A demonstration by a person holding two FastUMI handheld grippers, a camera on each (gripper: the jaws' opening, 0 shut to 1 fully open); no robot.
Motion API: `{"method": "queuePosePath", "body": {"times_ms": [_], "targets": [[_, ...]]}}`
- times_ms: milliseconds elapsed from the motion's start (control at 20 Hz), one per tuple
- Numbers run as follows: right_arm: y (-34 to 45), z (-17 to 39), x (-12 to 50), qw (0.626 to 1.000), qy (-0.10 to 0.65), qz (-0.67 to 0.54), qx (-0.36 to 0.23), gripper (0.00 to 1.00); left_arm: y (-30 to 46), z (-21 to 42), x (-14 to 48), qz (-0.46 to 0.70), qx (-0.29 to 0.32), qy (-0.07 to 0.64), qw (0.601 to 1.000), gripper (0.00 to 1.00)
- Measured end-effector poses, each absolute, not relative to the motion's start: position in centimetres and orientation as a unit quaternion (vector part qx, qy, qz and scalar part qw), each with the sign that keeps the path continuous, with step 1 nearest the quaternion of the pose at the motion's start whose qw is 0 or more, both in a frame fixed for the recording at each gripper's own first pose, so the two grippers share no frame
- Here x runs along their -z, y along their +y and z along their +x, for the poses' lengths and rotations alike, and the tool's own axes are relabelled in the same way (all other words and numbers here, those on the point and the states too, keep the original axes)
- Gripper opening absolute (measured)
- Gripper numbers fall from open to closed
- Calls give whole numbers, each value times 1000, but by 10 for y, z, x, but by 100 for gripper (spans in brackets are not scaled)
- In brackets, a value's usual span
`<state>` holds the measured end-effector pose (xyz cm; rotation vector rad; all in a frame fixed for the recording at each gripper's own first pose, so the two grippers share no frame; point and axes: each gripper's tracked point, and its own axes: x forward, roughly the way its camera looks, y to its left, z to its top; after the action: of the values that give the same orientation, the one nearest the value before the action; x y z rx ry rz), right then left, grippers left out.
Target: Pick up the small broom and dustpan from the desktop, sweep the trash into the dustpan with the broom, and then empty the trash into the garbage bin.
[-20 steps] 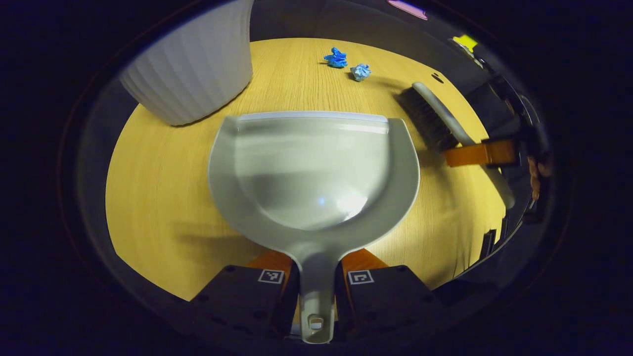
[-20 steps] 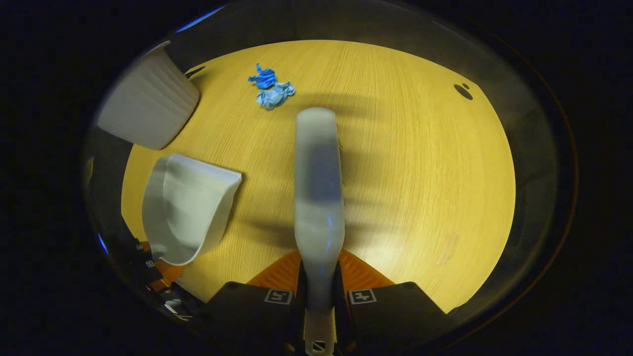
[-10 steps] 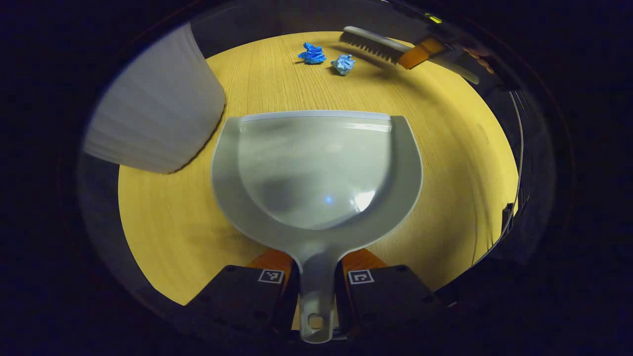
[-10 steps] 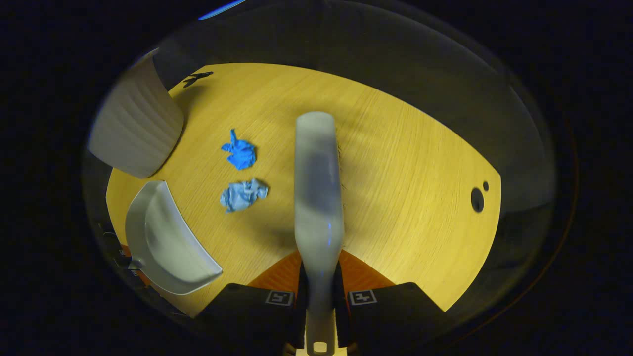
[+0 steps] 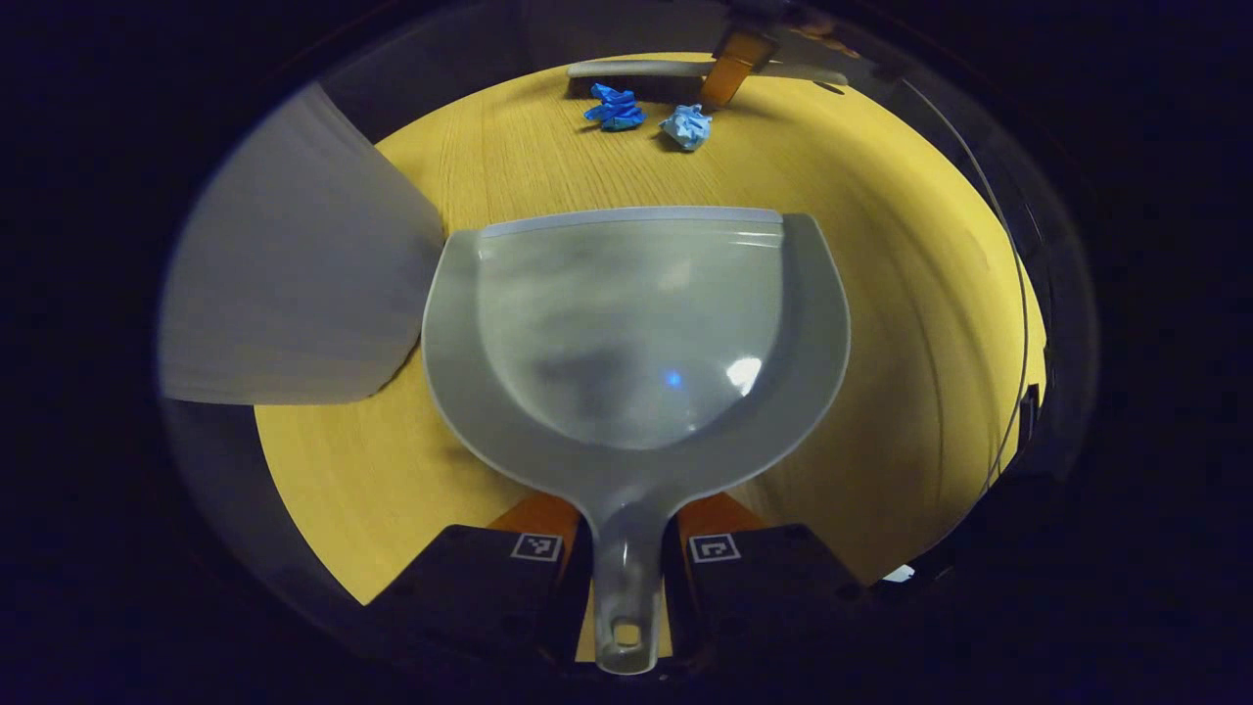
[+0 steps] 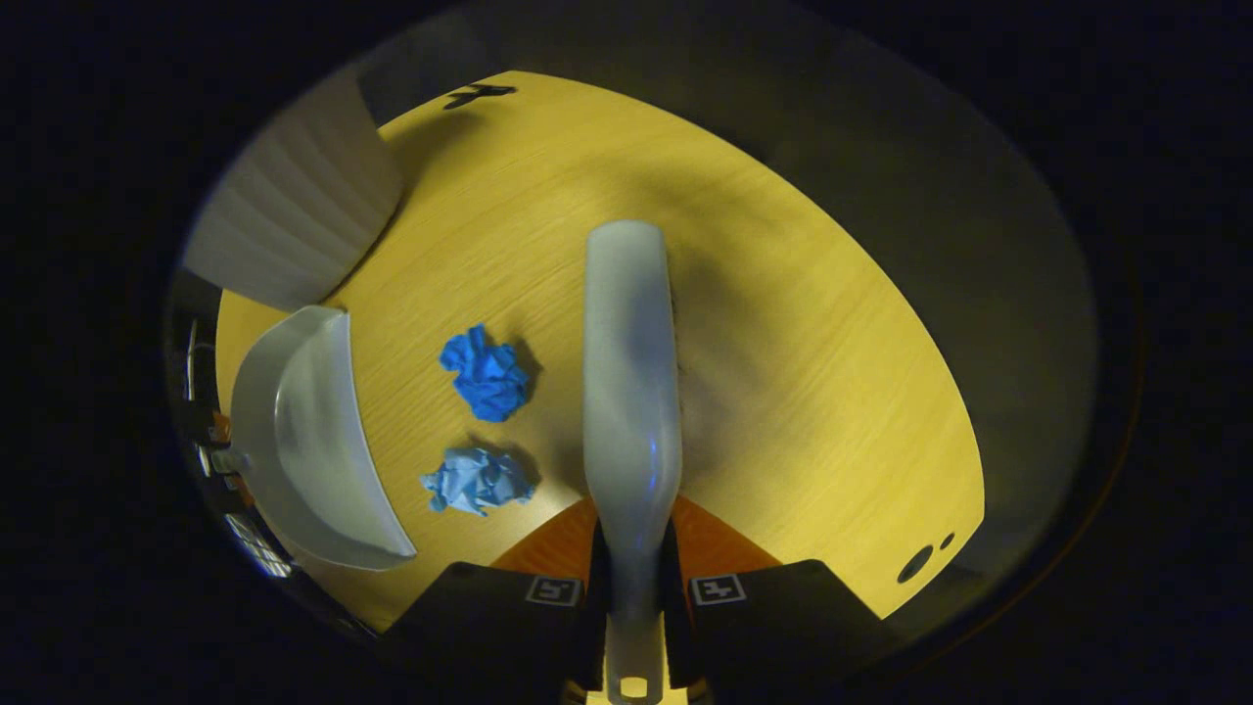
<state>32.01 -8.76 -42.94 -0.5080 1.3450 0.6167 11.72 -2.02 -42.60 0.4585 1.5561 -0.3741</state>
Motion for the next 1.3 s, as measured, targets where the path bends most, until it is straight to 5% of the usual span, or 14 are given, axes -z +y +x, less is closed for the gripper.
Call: {"method": "queuePosePath", "body": {"times_ms": [400, 550, 850, 1100, 1150, 1250, 1300], "targets": [[-57, 213, 408, 598, 615, -245, -452, 31, -22, 119, 432, 209, 194, 657, 697, 30], [-61, 198, 411, 582, 598, -254, -489, 22, -24, 114, 434, 204, 211, 649, 701, 31], [-60, 205, 402, 606, 599, -200, -483, 22, -24, 123, 426, 164, 198, 644, 720, 31], [-83, 241, 373, 674, 590, -163, -414, 23, -29, 123, 418, 136, 196, 632, 738, 30], [-92, 250, 370, 686, 585, -157, -403, 31, -28, 120, 416, 133, 196, 625, 744, 30], [-112, 264, 370, 704, 582, -154, -378, 31, -28, 121, 410, 126, 198, 611, 757, 31], [-122, 270, 374, 711, 584, -152, -361, 23, -28, 122, 407, 123, 199, 601, 764, 31]]}}
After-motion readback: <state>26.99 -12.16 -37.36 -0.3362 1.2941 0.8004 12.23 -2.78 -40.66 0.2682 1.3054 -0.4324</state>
